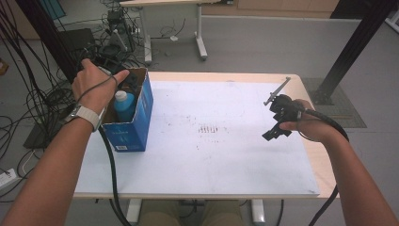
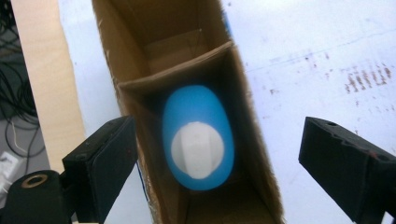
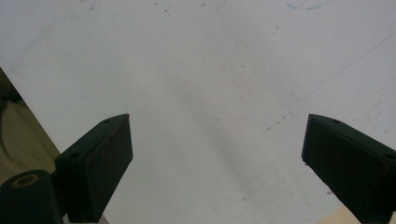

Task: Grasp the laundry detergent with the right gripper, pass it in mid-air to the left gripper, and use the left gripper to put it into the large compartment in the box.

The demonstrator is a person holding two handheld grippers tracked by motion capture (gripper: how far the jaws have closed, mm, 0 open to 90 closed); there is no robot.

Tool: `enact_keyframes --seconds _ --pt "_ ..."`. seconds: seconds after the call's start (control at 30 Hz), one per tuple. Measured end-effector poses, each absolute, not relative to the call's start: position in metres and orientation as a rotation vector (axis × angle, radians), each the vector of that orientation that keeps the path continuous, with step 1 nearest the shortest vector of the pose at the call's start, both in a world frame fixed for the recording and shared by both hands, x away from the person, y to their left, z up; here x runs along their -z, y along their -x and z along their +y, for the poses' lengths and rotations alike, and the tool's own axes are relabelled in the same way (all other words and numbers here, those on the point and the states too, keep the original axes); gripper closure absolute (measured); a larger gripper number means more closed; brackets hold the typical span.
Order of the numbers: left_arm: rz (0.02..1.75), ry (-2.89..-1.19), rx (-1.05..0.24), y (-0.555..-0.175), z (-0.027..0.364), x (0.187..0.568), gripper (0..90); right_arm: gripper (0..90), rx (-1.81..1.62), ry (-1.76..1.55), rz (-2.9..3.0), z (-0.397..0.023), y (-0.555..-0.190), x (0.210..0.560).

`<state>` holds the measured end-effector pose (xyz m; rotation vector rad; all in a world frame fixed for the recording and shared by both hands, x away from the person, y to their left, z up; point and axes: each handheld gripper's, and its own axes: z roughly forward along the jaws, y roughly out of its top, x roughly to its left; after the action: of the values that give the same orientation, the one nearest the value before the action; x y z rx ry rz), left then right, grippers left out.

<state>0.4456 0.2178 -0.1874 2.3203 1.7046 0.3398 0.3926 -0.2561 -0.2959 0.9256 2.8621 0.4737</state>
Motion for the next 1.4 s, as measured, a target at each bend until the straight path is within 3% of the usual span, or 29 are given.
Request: enact_keyframes --seconds 0.37,0.6,1.4 --pt "1.577 -2.412 -0.362 -0.439 0.195 0.149 11.8 8.6 -0.477 -0.939 2.849 -0.260 -0.389 0.293" --pt "1.405 -2.493 -0.317 -0.434 0.170 0.132 10.8 8.6 -0.477 -0.948 2.839 -0.264 -0.388 0.289" --pt "0.875 -2.746 -0.144 -0.436 0.098 0.135 9.4 8.6 -0.486 -0.976 2.818 -0.271 -0.381 0.281"
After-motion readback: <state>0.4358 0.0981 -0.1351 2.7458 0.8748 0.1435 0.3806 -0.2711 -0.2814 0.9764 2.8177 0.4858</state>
